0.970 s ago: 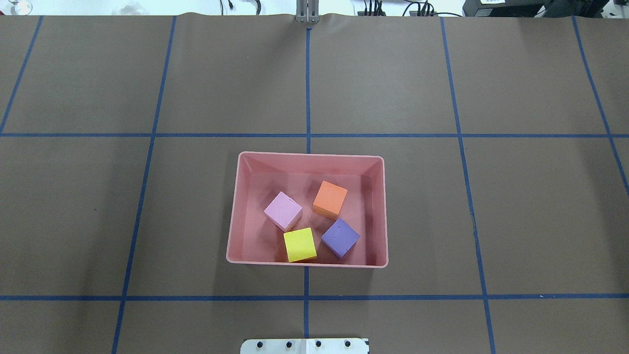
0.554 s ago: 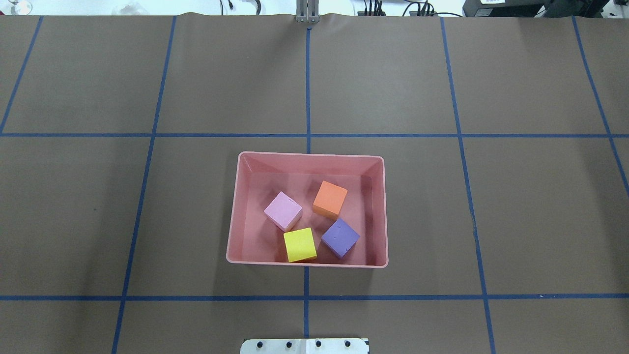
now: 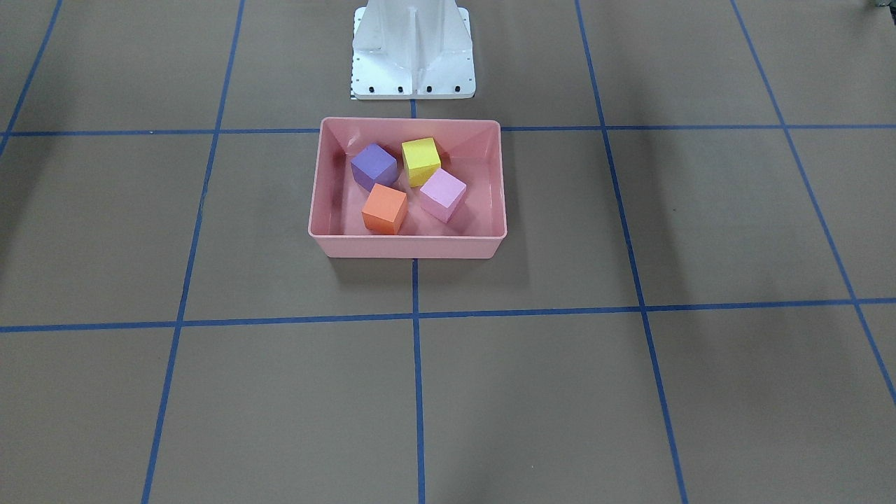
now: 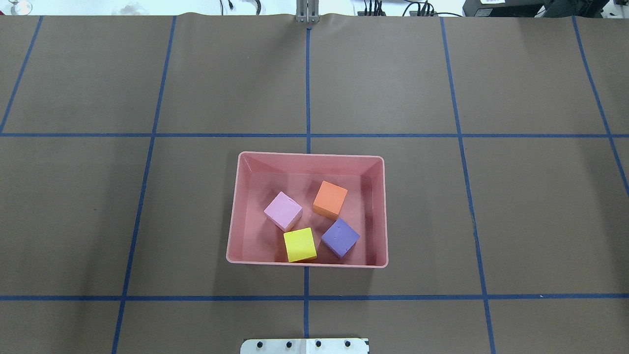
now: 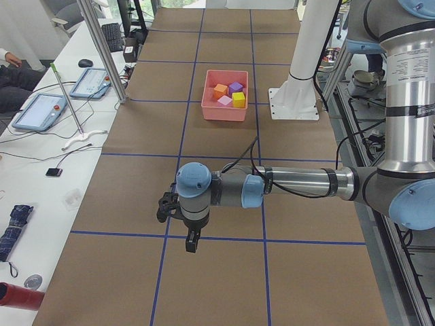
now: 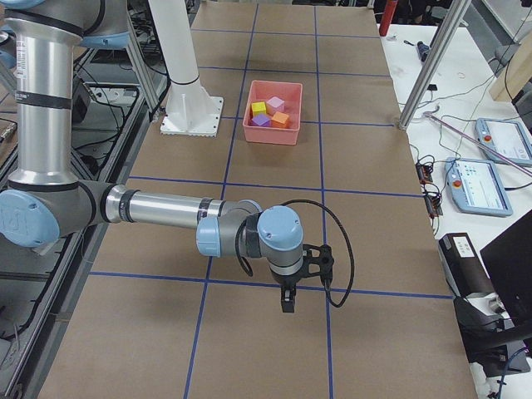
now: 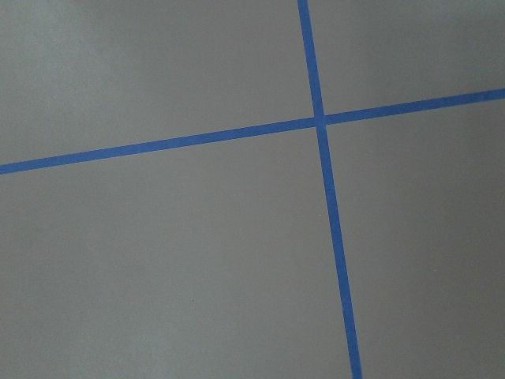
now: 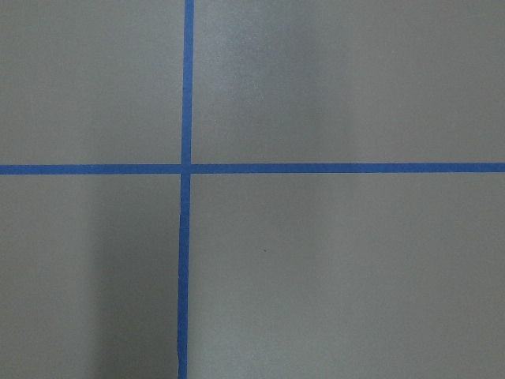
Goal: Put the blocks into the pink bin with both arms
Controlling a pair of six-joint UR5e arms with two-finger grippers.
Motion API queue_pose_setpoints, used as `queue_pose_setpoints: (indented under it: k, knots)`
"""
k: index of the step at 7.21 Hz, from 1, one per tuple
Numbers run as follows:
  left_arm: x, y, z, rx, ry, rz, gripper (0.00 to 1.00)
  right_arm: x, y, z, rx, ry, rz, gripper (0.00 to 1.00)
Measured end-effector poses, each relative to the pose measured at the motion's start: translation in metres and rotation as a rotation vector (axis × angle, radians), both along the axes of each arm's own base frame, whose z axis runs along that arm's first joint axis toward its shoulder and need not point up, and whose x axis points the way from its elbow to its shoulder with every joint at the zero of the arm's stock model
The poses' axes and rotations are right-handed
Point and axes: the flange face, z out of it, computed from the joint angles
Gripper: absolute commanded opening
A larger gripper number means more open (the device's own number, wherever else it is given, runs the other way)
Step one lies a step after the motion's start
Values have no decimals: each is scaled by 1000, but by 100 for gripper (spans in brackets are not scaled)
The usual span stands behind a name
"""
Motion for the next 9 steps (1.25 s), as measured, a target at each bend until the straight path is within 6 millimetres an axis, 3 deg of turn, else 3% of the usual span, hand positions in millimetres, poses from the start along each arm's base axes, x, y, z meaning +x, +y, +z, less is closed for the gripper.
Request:
queue_pose_setpoints:
  k: [9]
  knots:
    - [0, -2, -5, 10, 0, 0, 100, -1, 13, 9, -19, -2, 0, 100]
